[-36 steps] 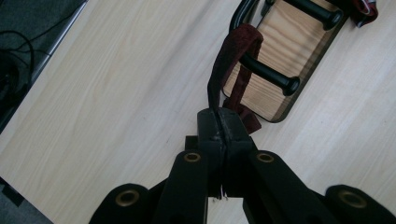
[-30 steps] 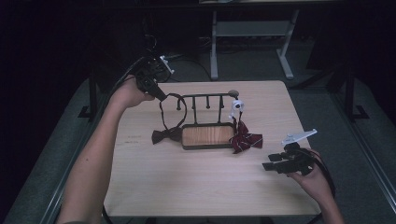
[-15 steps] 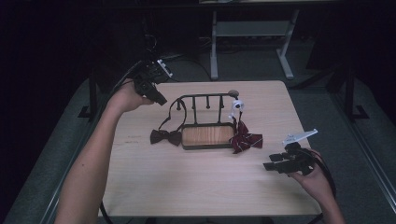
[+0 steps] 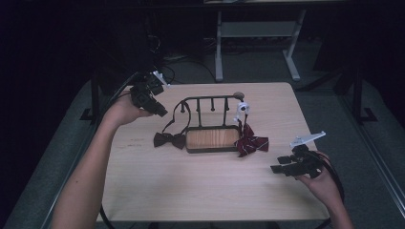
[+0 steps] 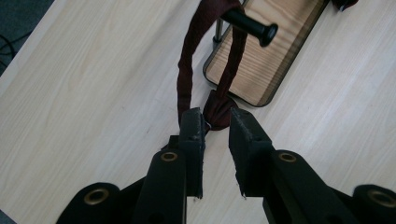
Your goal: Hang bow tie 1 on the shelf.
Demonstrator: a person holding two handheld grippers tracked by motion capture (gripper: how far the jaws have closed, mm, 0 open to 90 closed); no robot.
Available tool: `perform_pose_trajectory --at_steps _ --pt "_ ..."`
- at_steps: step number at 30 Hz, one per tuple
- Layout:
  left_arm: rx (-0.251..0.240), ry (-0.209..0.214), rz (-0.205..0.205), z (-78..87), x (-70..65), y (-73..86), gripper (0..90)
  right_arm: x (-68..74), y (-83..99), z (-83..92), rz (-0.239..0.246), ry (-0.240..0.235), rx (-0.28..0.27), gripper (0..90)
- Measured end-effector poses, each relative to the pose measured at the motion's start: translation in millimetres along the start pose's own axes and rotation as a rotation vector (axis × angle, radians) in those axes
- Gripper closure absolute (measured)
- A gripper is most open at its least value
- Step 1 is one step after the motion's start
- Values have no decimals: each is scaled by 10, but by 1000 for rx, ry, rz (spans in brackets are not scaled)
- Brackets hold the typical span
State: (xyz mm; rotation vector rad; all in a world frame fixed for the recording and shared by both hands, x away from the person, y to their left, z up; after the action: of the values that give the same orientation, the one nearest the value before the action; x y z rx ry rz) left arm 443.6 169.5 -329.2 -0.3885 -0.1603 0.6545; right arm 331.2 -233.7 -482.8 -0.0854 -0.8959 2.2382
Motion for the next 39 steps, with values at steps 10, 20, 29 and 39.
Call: perform_pose_trajectory --at_steps 10,20,29,39 --pt "-23 13 -5 -37 -70 140 725 9 26 6 1 11 2 445" --pt "-55 24 -4 -53 -148 269 689 -4 50 -9 -8 29 12 444" --pt "-71 38 -14 -126 -210 361 660 0 63 -32 -8 39 19 444" --pt "-89 58 -2 -231 -278 497 615 -5 67 -25 -5 46 16 444"
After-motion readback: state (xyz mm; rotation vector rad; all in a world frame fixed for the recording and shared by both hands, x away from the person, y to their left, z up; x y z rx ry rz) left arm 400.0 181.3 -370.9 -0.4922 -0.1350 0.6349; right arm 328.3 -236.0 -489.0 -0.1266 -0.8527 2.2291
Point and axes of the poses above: each handheld gripper's, and its own axes: z roughly backward along the jaws, y roughly out of its underside, x roughly to its left, the point moved 7 cm from there along -z, roughly forward along the jaws, and after that the axes turned 7 degrees about z, right-handed, at the moved point
